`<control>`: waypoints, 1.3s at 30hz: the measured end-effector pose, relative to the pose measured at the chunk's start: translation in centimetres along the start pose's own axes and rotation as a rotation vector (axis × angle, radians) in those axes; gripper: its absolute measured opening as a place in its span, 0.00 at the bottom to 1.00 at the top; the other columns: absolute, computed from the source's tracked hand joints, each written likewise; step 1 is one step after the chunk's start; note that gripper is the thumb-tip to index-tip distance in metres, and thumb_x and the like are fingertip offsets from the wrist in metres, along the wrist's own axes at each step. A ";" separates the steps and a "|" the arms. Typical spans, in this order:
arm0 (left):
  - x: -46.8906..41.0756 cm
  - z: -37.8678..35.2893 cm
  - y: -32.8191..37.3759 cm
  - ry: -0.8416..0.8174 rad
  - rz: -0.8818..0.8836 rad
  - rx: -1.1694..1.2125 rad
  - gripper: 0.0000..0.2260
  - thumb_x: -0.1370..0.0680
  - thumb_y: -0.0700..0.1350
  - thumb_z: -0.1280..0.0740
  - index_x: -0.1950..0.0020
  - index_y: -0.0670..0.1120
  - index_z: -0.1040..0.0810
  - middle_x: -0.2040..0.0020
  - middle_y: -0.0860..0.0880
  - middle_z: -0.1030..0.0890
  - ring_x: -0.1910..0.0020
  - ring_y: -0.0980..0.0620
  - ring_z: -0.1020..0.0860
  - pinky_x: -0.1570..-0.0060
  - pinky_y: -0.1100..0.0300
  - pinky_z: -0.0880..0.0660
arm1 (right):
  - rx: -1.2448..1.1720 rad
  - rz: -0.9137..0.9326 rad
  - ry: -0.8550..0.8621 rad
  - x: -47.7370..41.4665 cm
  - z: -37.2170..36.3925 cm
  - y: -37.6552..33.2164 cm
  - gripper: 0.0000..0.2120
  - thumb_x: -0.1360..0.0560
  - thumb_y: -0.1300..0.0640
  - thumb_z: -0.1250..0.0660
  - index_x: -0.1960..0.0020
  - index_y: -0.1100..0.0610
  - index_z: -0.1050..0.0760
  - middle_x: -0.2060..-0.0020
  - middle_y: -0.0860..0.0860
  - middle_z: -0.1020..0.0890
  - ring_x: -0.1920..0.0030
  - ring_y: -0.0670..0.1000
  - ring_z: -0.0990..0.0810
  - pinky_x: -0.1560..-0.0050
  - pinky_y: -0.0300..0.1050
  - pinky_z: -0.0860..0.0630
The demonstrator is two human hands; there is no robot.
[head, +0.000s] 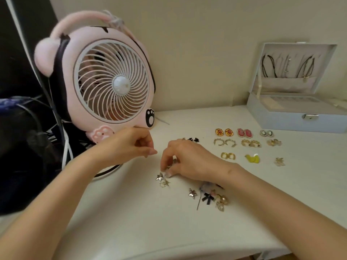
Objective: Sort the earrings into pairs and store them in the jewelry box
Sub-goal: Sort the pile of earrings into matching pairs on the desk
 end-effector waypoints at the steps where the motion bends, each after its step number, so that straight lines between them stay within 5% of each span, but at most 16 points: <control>1: 0.1 -0.1 0.2 -0.014 -0.005 0.006 0.04 0.27 0.46 0.30 0.60 0.47 0.22 0.65 0.54 0.20 0.64 0.62 0.25 0.64 0.72 0.31 | -0.006 -0.006 0.004 0.1 0.1 0.2 0.06 0.31 0.52 0.27 0.54 0.49 0.20 0.55 0.45 0.24 0.55 0.43 0.29 0.50 0.43 0.29; 8: 0.5 -1.5 0.5 -0.167 -0.013 0.014 0.06 0.29 0.45 0.27 0.61 0.54 0.22 0.61 0.51 0.21 0.64 0.59 0.28 0.58 0.61 0.29 | -0.057 -0.050 -0.018 0.5 0.5 1.3 0.05 0.30 0.50 0.27 0.55 0.48 0.19 0.56 0.44 0.24 0.59 0.42 0.29 0.53 0.41 0.29; 16: 0.6 -3.8 1.5 -0.256 -0.054 -0.016 0.04 0.29 0.45 0.27 0.59 0.53 0.21 0.62 0.56 0.21 0.62 0.60 0.28 0.60 0.69 0.32 | -0.261 -0.095 0.144 1.5 3.2 2.5 0.01 0.29 0.53 0.28 0.57 0.49 0.18 0.59 0.44 0.20 0.62 0.44 0.28 0.56 0.40 0.28; 24: 0.2 -0.2 0.1 0.015 0.001 0.067 0.02 0.28 0.43 0.29 0.60 0.47 0.21 0.60 0.54 0.18 0.60 0.61 0.23 0.57 0.70 0.29 | -0.345 -0.173 0.253 3.3 5.1 5.3 0.03 0.28 0.56 0.29 0.59 0.49 0.18 0.60 0.44 0.18 0.66 0.38 0.28 0.62 0.28 0.32; 29: 0.4 0.1 0.8 0.106 0.012 0.202 0.05 0.28 0.36 0.31 0.61 0.44 0.23 0.62 0.50 0.16 0.61 0.57 0.18 0.51 0.53 0.21 | -0.346 -0.208 0.230 3.7 5.1 6.4 0.07 0.29 0.59 0.29 0.60 0.47 0.18 0.60 0.42 0.18 0.66 0.39 0.30 0.63 0.27 0.32; 39: 0.8 1.2 1.2 0.237 -0.015 0.207 0.06 0.29 0.36 0.29 0.62 0.47 0.22 0.61 0.53 0.17 0.61 0.60 0.20 0.53 0.58 0.22 | -0.356 -0.194 0.184 2.2 3.6 6.7 0.09 0.27 0.60 0.31 0.59 0.46 0.17 0.58 0.44 0.19 0.64 0.44 0.28 0.60 0.31 0.30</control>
Point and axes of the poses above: each hand's wrist, its own x-axis away from the middle knuckle, its own z-axis out of the back of the hand, y = z × x, the point moved 8 cm from there along -x, towards the middle knuckle
